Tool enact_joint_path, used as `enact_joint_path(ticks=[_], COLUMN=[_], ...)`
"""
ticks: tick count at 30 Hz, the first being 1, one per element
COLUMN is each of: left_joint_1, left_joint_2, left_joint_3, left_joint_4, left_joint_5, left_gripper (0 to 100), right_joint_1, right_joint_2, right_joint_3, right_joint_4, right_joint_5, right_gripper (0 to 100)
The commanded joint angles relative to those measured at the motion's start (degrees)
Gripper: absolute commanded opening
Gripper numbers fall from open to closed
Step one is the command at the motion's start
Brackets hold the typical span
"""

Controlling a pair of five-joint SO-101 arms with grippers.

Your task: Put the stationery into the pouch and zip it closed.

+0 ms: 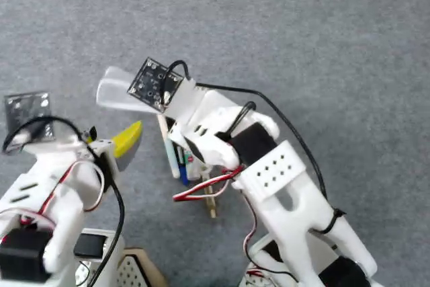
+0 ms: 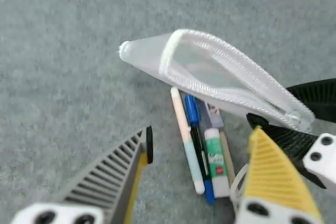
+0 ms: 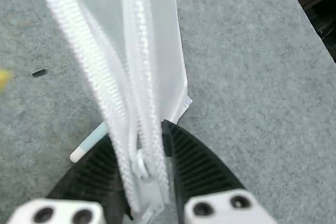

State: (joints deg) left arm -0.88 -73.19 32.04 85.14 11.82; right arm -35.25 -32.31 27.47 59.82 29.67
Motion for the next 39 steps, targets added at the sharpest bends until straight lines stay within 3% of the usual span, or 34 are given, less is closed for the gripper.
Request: enact_joint_path(ticks=[1,9,19,29,39], left_joint_1=[0.22,0.13,0.13,0.13,0.04], left_joint_2=[0.09,0.53,0.44,0.26,0.62], left_joint_3=[-7.08,-13.23,-6.64,-2.59,-21.76], left_joint_4=[0.26,0.44,1.32,-0.26,2.64], left_joint_5=[0.97,0.97,1.05,1.14,0.7], left_gripper=[34,34,34,34,34], right_joint_1=[0.88,2.29,8.7,9.05,8.88], right_joint_2=[0.04,0.04,-0.04,-0.04,-0.04], right_joint_3=[-3.91,-8.75,-24.57,-34.77,-32.75], right_joint_4=[0.44,2.37,12.75,26.29,34.2], right_joint_5=[0.0,0.35,0.35,0.44,3.78], right_gripper=[1.2,1.2,1.2,1.2,1.2])
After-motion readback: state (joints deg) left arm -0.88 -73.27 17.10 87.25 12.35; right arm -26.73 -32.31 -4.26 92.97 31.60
